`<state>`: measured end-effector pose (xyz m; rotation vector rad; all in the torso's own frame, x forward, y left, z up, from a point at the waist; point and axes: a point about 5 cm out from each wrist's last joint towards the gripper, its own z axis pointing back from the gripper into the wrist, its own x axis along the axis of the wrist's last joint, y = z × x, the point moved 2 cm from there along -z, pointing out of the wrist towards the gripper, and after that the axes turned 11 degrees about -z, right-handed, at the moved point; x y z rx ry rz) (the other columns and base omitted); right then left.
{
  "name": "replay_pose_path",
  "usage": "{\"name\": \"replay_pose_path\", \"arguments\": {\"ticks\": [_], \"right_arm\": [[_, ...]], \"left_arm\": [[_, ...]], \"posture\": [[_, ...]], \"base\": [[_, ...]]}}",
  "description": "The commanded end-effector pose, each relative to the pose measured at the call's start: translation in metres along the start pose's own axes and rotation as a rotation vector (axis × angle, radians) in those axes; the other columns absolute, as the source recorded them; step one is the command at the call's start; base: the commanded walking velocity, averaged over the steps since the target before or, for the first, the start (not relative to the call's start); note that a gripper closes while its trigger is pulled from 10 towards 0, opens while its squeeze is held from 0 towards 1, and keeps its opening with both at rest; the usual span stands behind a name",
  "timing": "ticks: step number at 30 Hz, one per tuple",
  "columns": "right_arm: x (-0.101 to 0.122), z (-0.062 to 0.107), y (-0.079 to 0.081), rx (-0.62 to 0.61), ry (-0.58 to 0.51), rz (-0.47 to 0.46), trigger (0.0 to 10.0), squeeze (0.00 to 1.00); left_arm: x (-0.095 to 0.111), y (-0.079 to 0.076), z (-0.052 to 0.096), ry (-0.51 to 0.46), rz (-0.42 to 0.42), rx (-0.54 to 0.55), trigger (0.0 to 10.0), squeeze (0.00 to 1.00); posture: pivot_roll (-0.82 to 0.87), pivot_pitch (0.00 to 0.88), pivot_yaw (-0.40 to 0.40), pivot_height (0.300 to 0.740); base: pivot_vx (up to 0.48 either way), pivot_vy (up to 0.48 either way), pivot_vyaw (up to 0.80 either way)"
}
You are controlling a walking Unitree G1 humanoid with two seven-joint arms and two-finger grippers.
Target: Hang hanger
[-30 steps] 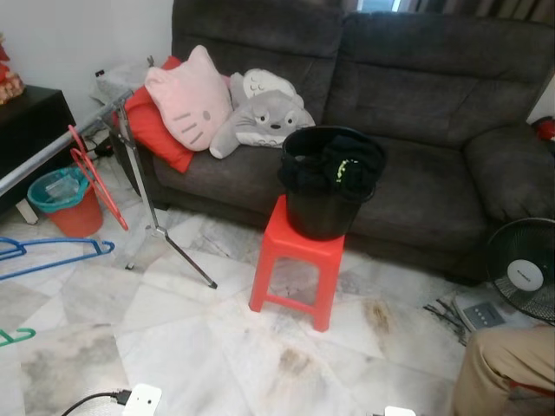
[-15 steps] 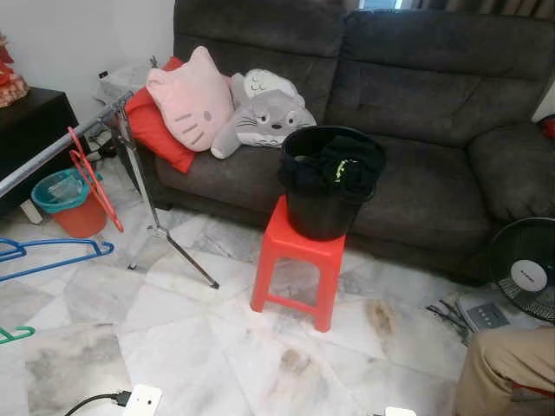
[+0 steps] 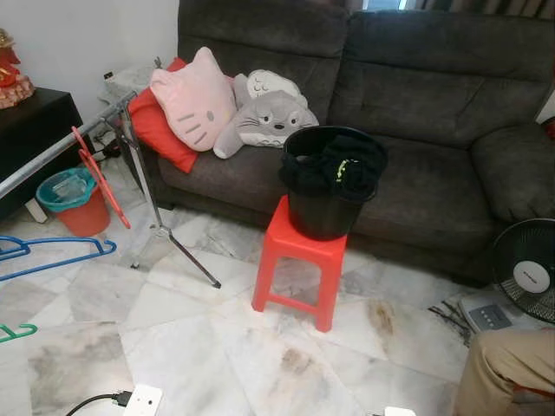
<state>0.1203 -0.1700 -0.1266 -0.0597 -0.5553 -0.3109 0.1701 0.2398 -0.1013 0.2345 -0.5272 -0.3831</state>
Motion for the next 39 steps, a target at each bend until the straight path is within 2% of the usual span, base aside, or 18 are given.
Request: {"name": "replay_pose_path", "arguments": {"ticks": [1, 8, 39], "right_arm": [[-0.0157, 0.0037, 0.0022, 0.006, 0.057, 0.006, 10.0, 0.0], [-0.0149, 0.0035, 0.0029, 0.007, 0.055, 0.008, 10.0, 0.0], [-0.0159, 0.0037, 0.0032, 0.002, 0.061, -0.007, 10.0, 0.0]], "left_arm": [[-0.0002, -0.0018, 0.0, 0.0, 0.015, -0.007, 10.0, 0.0], [0.0004, -0.0011, -0.0002, 0.0, 0.017, -0.007, 10.0, 0.0], [-0.0001, -0.0009, -0.0001, 0.004, 0.012, -0.011, 10.0, 0.0]], "posture": [[-0.05, 0.0, 0.002, 0.74], [-0.05, 0.0, 0.005, 0.74], [-0.04, 0.0, 0.007, 0.74]], "base": [[0.0, 0.0, 0.0], [0.0, 0.0, 0.0], [0.276, 0.0, 0.0]]}}
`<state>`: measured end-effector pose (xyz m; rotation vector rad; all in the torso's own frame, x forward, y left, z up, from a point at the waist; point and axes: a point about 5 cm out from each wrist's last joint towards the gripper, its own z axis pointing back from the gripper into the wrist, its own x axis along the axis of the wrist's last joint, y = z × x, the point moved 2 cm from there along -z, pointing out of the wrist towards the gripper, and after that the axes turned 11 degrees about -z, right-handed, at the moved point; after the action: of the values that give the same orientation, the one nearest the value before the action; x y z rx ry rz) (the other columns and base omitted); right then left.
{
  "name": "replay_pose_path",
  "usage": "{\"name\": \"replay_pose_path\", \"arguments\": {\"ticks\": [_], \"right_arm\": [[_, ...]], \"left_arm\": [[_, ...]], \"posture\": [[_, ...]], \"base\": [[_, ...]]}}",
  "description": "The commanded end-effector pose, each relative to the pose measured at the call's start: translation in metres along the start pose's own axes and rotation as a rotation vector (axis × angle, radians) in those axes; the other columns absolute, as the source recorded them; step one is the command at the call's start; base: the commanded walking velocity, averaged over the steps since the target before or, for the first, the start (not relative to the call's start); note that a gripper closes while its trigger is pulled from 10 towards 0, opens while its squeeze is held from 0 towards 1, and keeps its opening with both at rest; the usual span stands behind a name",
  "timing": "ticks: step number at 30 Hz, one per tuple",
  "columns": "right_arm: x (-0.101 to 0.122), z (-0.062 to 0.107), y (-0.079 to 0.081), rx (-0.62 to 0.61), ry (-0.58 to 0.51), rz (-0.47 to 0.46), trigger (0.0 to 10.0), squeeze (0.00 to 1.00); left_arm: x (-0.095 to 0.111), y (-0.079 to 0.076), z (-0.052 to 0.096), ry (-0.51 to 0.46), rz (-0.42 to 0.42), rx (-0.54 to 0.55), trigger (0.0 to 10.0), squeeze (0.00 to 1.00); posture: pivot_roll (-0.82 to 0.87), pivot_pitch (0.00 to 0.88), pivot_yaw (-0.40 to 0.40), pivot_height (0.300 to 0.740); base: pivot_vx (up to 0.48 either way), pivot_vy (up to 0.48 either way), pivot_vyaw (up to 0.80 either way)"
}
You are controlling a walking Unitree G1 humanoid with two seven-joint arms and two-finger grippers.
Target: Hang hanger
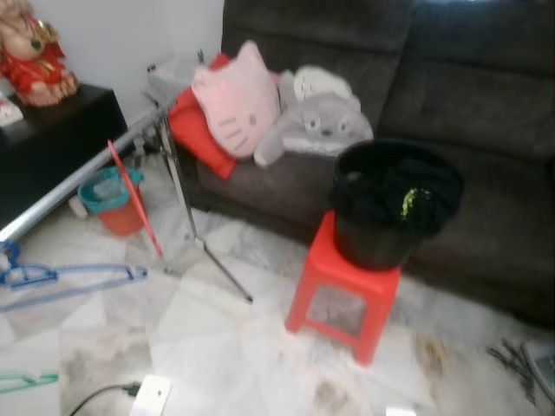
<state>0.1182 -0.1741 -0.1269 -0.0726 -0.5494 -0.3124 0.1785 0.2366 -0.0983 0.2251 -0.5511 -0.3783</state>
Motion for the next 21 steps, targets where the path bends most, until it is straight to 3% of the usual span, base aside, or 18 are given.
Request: {"name": "replay_pose_path", "arguments": {"ticks": [1, 14, 21], "right_arm": [[-0.0155, 0.0036, 0.0075, 0.011, 0.059, -0.013, 10.0, 0.0], [-0.0161, 0.0037, 0.0071, 0.011, 0.063, -0.015, 10.0, 0.0], [-0.0146, 0.0036, 0.0071, 0.014, 0.05, -0.006, 10.0, 0.0]], "left_arm": [[-0.0094, -0.0013, 0.0017, 0.028, 0.003, -0.009, 10.0, 0.0], [-0.0096, -0.0017, 0.0017, 0.029, 0.001, -0.011, 10.0, 0.0], [-0.0096, -0.002, 0.0017, 0.029, 0.0, -0.013, 10.0, 0.0]], "posture": [[-0.05, 0.0, 0.007, 0.74], [-0.04, 0.0, 0.006, 0.74], [-0.04, 0.0, 0.004, 0.74]], "base": [[0.285, 0.0, 0.0], [0.285, 0.0, -0.65], [0.285, 0.0, 0.0]]}}
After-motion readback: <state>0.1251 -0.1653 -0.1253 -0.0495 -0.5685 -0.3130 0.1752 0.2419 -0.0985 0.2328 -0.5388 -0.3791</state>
